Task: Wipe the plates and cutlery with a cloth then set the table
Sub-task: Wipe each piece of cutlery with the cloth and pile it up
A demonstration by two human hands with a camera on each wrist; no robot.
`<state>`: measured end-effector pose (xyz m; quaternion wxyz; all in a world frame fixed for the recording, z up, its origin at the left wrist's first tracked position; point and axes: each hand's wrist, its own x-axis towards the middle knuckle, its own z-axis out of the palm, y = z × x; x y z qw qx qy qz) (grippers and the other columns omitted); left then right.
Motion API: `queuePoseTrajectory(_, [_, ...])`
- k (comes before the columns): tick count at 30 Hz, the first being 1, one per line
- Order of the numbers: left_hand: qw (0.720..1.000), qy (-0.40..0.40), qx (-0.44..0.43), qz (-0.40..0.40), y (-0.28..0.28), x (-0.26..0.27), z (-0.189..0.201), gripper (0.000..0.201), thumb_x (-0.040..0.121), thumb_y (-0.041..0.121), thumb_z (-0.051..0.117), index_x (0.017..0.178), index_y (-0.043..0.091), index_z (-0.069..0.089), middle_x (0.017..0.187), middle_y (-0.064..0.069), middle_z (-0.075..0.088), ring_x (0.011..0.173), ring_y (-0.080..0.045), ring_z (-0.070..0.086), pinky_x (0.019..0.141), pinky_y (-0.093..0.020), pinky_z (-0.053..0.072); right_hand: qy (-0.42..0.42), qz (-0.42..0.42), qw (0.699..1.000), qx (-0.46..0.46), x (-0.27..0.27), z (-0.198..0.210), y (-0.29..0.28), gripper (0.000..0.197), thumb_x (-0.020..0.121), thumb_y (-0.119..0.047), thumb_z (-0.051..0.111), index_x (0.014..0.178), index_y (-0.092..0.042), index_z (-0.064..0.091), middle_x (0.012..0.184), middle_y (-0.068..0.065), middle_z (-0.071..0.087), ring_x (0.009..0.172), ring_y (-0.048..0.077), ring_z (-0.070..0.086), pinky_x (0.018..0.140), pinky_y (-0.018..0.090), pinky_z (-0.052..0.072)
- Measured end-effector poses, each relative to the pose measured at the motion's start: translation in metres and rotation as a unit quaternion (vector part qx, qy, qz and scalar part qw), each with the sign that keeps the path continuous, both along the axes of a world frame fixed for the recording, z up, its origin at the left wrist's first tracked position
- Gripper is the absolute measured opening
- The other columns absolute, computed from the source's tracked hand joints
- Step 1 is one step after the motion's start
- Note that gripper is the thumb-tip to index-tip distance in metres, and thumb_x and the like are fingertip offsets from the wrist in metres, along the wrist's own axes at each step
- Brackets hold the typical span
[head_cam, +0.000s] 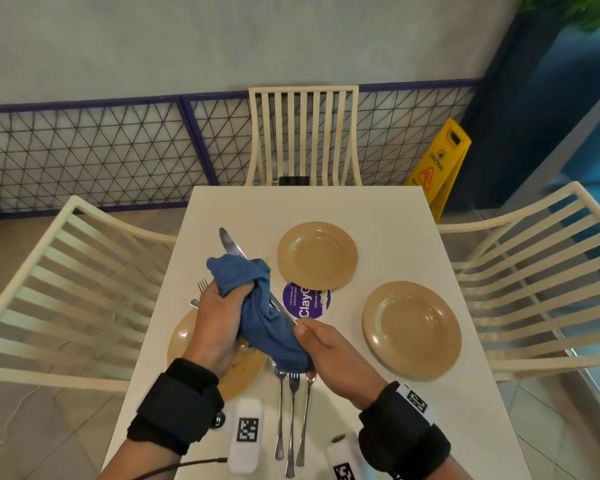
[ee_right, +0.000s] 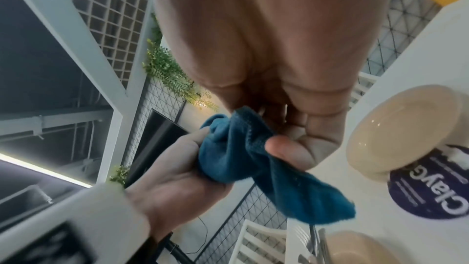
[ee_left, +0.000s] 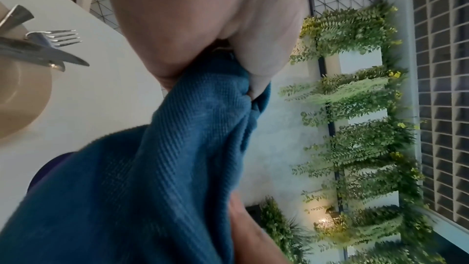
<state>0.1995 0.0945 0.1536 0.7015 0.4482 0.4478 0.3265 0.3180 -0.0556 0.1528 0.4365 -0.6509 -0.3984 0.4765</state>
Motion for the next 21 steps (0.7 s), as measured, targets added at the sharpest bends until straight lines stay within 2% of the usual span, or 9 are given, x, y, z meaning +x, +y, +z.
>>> queuePoseTrajectory(4, [0.999,0.010,-0.003,-0.034,-0.008,-0.003,-0.006,0.033,0.096,0.016,0.063,0.128,0.010,0.061,0.119,-0.012,0.071,0.112,-0.029,0.068,0.093,-0.041,0.055,-0.095,0.041,0.995,-0.011,0.008,0.000,-0.001,0.034,0.108,-0.028,0.035,0.075,-0.026,0.041,0.070,-0.007,0.042,0.061,0.004,0.037,0.061,0.022,0.033])
queuePoseTrajectory(7, [1.000,0.010,0.014,0.005,0.007,-0.003,0.006,0.026,0.096,0.018,0.063,0.120,0.009,0.066,0.110,-0.012,0.074,0.102,-0.026,0.071,0.088,-0.040,0.056,-0.118,0.085,0.989,-0.027,0.004,0.010,-0.012,0.034,0.108,-0.028,0.034,0.075,-0.029,0.041,0.068,-0.009,0.043,0.059,0.003,0.040,0.060,0.019,0.033])
queuePoseTrajectory(9, [0.999,0.002,0.024,0.025,0.011,0.001,0.007,0.021,0.095,0.019,0.063,0.115,0.012,0.068,0.106,-0.011,0.073,0.099,-0.025,0.070,0.086,-0.040,0.056,-0.128,0.082,0.988,-0.031,0.003,0.016,-0.012,0.034,0.108,-0.027,0.034,0.075,-0.027,0.042,0.069,-0.009,0.044,0.059,0.003,0.041,0.060,0.019,0.034])
queuePoseTrajectory(11, [1.000,0.003,0.010,0.030,0.006,0.004,0.000,0.014,0.095,0.024,0.062,0.106,0.019,0.069,0.097,-0.005,0.074,0.095,-0.024,0.070,0.077,-0.035,0.056,-0.152,0.058,0.986,-0.032,0.007,0.020,-0.006,0.031,0.108,-0.025,0.036,0.078,-0.022,0.047,0.073,-0.008,0.045,0.064,0.004,0.042,0.061,0.019,0.033])
queuePoseTrajectory(14, [1.000,0.012,-0.003,-0.028,-0.007,0.003,-0.008,0.032,0.091,0.031,0.063,0.118,0.015,0.066,0.107,-0.006,0.075,0.105,-0.030,0.069,0.075,-0.032,0.058,-0.198,0.052,0.978,-0.029,0.015,0.029,-0.005,0.027,0.107,-0.023,0.037,0.090,-0.017,0.056,0.080,-0.011,0.048,0.074,0.000,0.046,0.068,0.018,0.035])
queuePoseTrajectory(16, [0.999,0.013,0.016,-0.041,-0.002,0.002,0.002,0.030,0.096,0.026,0.060,0.119,0.008,0.066,0.110,-0.013,0.073,0.102,-0.029,0.071,0.081,-0.039,0.058,-0.176,0.072,0.981,-0.033,0.014,0.033,-0.012,0.028,0.107,-0.024,0.037,0.092,-0.015,0.059,0.075,-0.013,0.051,0.069,-0.004,0.049,0.065,0.012,0.038])
queuePoseTrajectory(18, [1.000,-0.013,0.010,-0.018,0.010,0.006,0.016,0.021,0.101,0.020,0.053,0.107,0.005,0.067,0.100,-0.015,0.072,0.087,-0.023,0.073,0.076,-0.035,0.060,-0.131,0.090,0.987,-0.037,0.010,0.034,-0.016,0.030,0.107,-0.025,0.037,0.092,-0.014,0.060,0.071,-0.012,0.053,0.064,-0.004,0.050,0.065,0.011,0.042])
queuePoseTrajectory(20, [0.999,-0.015,0.025,0.017,0.016,0.012,0.018,0.011,0.101,0.016,0.053,0.098,0.015,0.064,0.093,-0.006,0.069,0.080,-0.017,0.070,0.071,-0.032,0.058,-0.098,0.086,0.991,-0.036,0.005,0.032,-0.012,0.030,0.107,-0.027,0.037,0.087,-0.019,0.057,0.069,-0.010,0.055,0.064,0.001,0.051,0.066,0.019,0.046])
queuePoseTrajectory(21, [0.999,0.005,0.041,0.031,0.015,0.014,0.014,0.008,0.099,0.016,0.056,0.097,0.017,0.063,0.094,-0.004,0.069,0.085,-0.019,0.069,0.075,-0.034,0.057,-0.079,0.076,0.993,-0.039,0.004,0.029,-0.010,0.030,0.107,-0.027,0.037,0.085,-0.020,0.056,0.068,-0.008,0.057,0.064,0.006,0.053,0.067,0.022,0.047])
